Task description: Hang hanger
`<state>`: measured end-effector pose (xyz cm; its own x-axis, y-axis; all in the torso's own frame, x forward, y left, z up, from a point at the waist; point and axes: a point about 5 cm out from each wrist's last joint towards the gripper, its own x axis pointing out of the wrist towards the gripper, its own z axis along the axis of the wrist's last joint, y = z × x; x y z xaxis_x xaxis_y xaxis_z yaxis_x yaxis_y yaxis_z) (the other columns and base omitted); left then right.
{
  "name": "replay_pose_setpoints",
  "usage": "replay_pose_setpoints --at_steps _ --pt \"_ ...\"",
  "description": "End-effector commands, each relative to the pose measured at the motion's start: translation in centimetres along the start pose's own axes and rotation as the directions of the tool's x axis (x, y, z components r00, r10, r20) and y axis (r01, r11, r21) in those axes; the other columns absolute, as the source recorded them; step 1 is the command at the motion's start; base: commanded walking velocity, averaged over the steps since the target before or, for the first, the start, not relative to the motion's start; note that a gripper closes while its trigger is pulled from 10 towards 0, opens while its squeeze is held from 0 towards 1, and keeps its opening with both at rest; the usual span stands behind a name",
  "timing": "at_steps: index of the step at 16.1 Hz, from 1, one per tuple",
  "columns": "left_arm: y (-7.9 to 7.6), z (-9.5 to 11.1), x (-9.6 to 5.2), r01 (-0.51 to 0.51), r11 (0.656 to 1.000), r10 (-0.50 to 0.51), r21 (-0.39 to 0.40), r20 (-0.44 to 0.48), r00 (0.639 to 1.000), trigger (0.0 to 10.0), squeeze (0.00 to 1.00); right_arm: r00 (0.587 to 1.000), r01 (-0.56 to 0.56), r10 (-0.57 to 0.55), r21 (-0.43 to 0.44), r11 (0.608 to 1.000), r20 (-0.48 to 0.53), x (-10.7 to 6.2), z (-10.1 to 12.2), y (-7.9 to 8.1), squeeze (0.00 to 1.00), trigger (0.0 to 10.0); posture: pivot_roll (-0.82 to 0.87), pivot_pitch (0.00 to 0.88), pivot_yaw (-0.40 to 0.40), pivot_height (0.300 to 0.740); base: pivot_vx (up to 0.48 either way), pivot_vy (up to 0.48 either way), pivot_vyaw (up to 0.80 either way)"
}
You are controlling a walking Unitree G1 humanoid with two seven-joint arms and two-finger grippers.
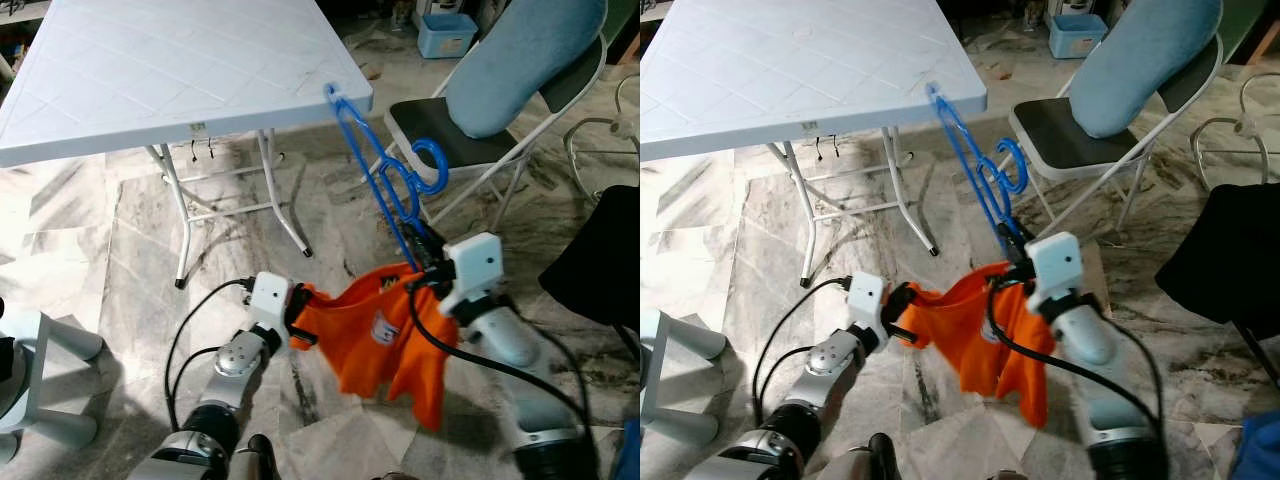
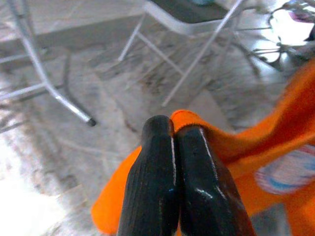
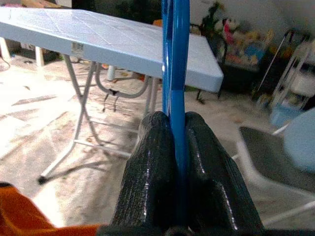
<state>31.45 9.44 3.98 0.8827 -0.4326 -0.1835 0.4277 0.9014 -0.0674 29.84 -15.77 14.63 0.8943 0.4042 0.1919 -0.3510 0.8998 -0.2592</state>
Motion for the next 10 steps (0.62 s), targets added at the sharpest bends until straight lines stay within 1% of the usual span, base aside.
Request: replay_pose_setpoints --at_steps 1,2,3,4,5,6,7,8,9,10 --pt "0.0 -0.3 0.0 -0.001 1.000 0.001 -0.003 -0.028 1.000 0.0 0.00 0.998 0.035 -0.034 -0.017 0.999 0.046 0.2 0.6 -0.8 0.00 10.0 -0.20 0.182 0.027 0.740 0.000 0.000 0.00" --pt "-0.4 -0.5 0.0 0.035 0.999 -0.036 -0.023 -0.044 0.998 0.0 0.00 0.989 0.119 -0.121 0.020 0.993 0.086 0.4 1.2 -1.7 0.00 10.0 -0.21 0.183 0.026 0.740 0.000 0.000 0.00" --pt "-1.3 -0.9 0.1 0.096 0.994 -0.098 -0.043 -0.060 0.993 0.0 0.00 0.967 0.212 -0.221 0.084 0.974 0.123 0.6 1.8 -2.5 0.00 10.0 -0.21 0.183 0.025 0.740 0.000 0.000 0.00" --pt "-2.7 -1.6 -0.1 0.189 0.981 -0.193 -0.050 -0.089 0.977 0.0 0.00 0.921 0.312 -0.366 0.310 0.898 0.136 0.7 2.1 -3.1 0.00 10.0 -0.21 0.184 0.023 0.740 0.000 0.000 0.00" --pt "-3.4 -2.1 -0.3 0.242 0.969 -0.246 -0.042 -0.111 0.963 0.0 0.00 0.889 0.349 -0.440 0.439 0.828 0.124 0.7 2.1 -3.3 0.00 10.0 -0.21 0.184 0.023 0.740 0.000 0.000 0.00" --pt "-3.9 -2.6 -0.6 0.276 0.961 -0.277 -0.027 -0.133 0.952 0.0 0.00 0.868 0.373 -0.486 0.507 0.777 0.105 0.6 1.9 -3.3 0.00 10.0 -0.21 0.184 0.022 0.740 0.000 0.000 0.00" --pt "-4.1 -3.4 -1.0 0.282 0.960 -0.278 -0.004 -0.164 0.946 0.0 0.00 0.861 0.371 -0.501 0.564 0.738 0.089 0.6 1.7 -3.0 0.00 10.0 -0.21 0.184 0.018 0.740 0.000 0.000 0.00" --pt "-4.1 -3.7 -1.1 0.275 0.961 -0.271 -0.003 -0.174 0.947 0.0 0.00 0.865 0.365 -0.494 0.567 0.738 0.087 0.6 1.5 -2.8 0.00 10.0 -0.21 0.184 0.015 0.740 0.000 0.000 0.00" --pt "-4.0 -3.7 -1.2 0.268 0.963 -0.264 -0.003 -0.178 0.948 0.0 0.00 0.870 0.364 -0.486 0.554 0.749 0.086 0.5 1.5 -2.8 0.00 10.0 -0.21 0.183 0.013 0.740 0.000 0.000 0.00" --pt "-3.8 -3.7 -1.2 0.261 0.965 -0.258 -0.005 -0.180 0.949 0.0 0.00 0.870 0.367 -0.487 0.555 0.747 0.079 0.4 1.3 -2.9 0.00 10.0 -0.21 0.183 0.009 0.740 0.000 0.000 0.00"
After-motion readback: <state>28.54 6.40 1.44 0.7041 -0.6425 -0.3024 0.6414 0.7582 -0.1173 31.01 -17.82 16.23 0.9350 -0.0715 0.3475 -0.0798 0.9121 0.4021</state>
